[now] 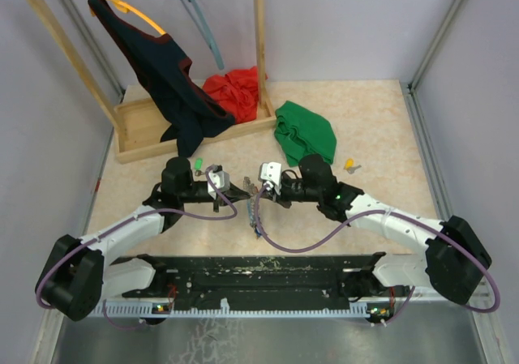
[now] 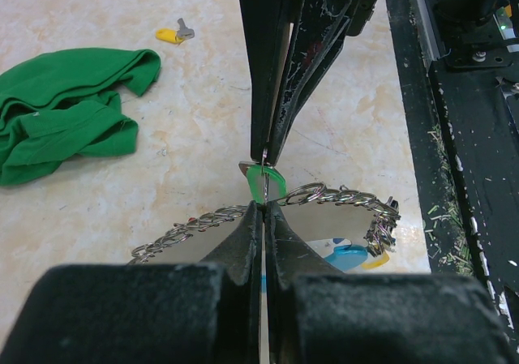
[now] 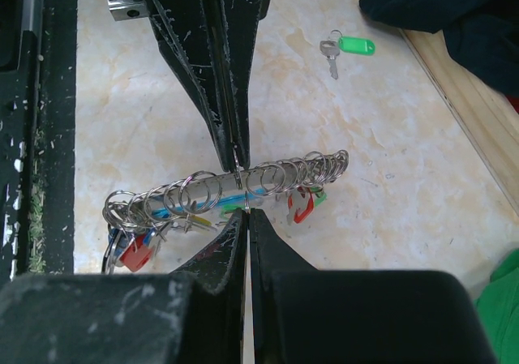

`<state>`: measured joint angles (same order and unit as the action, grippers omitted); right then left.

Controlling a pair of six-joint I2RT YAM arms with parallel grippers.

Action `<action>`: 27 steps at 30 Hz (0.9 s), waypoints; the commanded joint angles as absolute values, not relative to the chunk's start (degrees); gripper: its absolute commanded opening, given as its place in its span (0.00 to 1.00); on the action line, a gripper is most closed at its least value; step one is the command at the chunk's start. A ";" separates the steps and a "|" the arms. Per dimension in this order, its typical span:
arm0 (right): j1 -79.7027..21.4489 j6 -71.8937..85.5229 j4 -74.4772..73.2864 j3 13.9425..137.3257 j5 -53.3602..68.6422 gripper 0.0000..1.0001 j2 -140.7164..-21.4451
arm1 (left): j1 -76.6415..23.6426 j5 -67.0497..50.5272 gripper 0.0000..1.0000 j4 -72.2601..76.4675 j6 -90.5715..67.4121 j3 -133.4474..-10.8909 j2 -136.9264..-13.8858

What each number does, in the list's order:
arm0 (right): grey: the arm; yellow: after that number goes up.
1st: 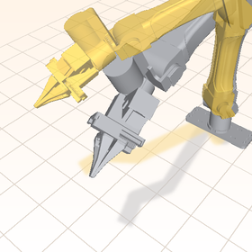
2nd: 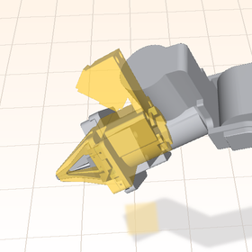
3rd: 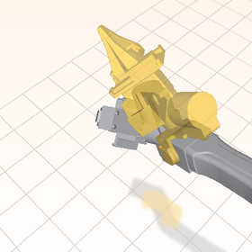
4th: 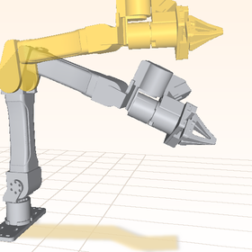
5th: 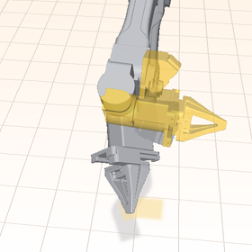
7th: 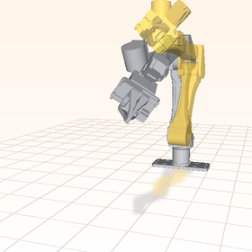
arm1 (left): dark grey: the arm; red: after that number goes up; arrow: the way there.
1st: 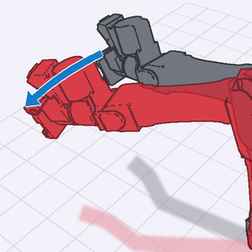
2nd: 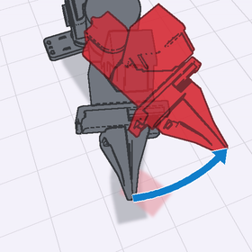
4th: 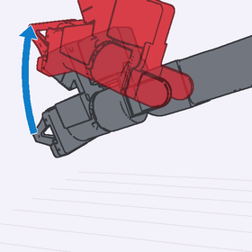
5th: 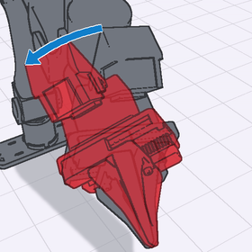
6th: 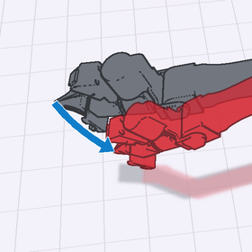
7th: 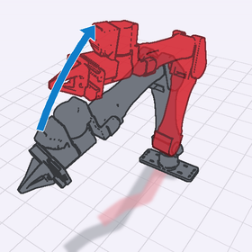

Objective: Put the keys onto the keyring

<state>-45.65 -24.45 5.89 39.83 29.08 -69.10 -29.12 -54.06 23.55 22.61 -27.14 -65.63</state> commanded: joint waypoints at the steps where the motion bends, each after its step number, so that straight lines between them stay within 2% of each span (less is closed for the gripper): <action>1: -46.14 -25.05 7.75 40.87 29.34 0.00 -67.32 | -29.01 -56.03 0.00 26.03 23.18 -27.86 -64.86; 27: -46.14 -24.96 7.48 41.18 31.35 0.00 -67.42 | -29.03 -55.98 0.00 26.02 23.28 -28.01 -65.13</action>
